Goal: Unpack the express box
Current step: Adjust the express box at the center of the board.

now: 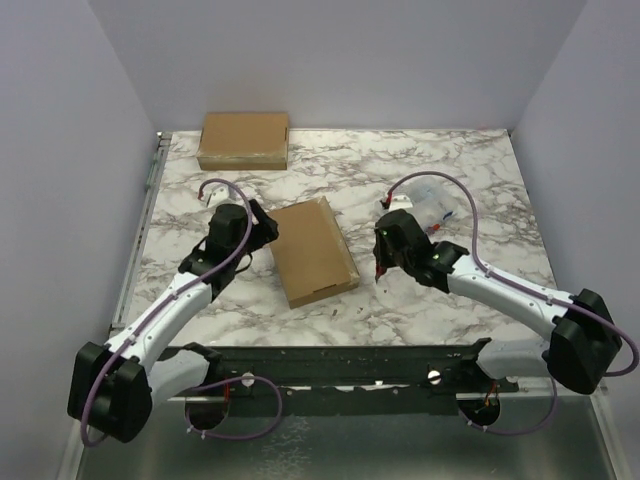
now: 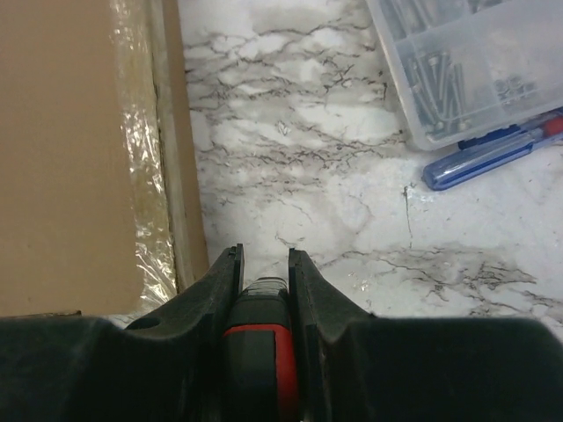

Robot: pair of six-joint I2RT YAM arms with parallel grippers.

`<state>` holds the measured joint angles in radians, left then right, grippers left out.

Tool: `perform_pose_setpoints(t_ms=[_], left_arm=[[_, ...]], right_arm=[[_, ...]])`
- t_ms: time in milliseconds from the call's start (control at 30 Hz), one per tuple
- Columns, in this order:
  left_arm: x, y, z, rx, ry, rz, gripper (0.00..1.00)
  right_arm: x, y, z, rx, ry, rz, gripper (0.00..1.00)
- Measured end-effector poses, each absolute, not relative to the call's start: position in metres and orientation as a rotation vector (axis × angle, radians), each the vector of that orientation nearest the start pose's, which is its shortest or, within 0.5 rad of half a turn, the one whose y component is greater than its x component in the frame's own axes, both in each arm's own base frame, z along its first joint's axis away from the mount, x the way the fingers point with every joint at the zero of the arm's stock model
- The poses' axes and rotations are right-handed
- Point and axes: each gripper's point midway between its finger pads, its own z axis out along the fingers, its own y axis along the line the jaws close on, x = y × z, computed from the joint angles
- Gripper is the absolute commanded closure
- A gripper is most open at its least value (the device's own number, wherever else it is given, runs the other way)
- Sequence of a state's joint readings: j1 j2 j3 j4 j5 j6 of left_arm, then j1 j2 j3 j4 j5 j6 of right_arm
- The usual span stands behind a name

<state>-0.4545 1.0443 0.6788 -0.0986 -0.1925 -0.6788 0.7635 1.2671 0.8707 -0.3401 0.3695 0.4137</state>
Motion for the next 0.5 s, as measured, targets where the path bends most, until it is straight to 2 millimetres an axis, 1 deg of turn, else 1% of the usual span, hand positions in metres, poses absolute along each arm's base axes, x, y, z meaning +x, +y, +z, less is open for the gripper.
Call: perform_pose_setpoints(t_ms=[33, 100, 133, 167, 200, 233, 267, 300, 333, 400, 433, 500], left_arm=[[0.318, -0.131, 0.158, -0.436, 2.057, -0.487, 0.24], [0.324, -0.113, 0.139, -0.542, 2.096, -0.433, 0.27], [0.327, -0.106, 0.127, -0.587, 2.119, -0.41, 0.3], [0.331, -0.1, 0.109, -0.625, 2.163, -0.371, 0.33], [0.334, -0.097, 0.097, -0.649, 2.193, -0.347, 0.33], [0.336, -0.095, 0.081, -0.666, 2.242, -0.316, 0.33], [0.338, -0.095, 0.069, -0.67, 2.281, -0.294, 0.33], [0.342, -0.097, 0.058, -0.666, 2.324, -0.271, 0.37], [0.348, -0.1, 0.052, -0.651, 2.353, -0.266, 0.42], [0.362, -0.108, 0.047, -0.607, 2.385, -0.271, 0.43], [0.374, -0.114, 0.046, -0.569, 2.407, -0.277, 0.43], [0.398, -0.131, 0.051, -0.471, 2.421, -0.28, 0.43]], right_arm=[[0.28, 0.206, 0.127, -0.226, 2.255, 0.198, 1.0], [0.276, 0.211, 0.117, -0.263, 2.268, 0.187, 1.0], [0.275, 0.216, 0.116, -0.285, 2.262, 0.19, 1.0], [0.275, 0.222, 0.116, -0.303, 2.249, 0.193, 1.0], [0.274, 0.226, 0.116, -0.317, 2.238, 0.189, 1.0], [0.275, 0.227, 0.116, -0.32, 2.229, 0.177, 1.0], [0.27, 0.234, 0.116, -0.35, 2.215, 0.166, 1.0], [0.268, 0.239, 0.117, -0.372, 2.202, 0.153, 1.0], [0.264, 0.248, 0.117, -0.398, 2.187, 0.149, 1.0], [0.25, 0.276, 0.119, -0.462, 2.161, 0.195, 1.0], [0.241, 0.29, 0.12, -0.499, 2.148, 0.218, 1.0], [0.22, 0.321, 0.123, -0.568, 2.116, 0.293, 1.0]])
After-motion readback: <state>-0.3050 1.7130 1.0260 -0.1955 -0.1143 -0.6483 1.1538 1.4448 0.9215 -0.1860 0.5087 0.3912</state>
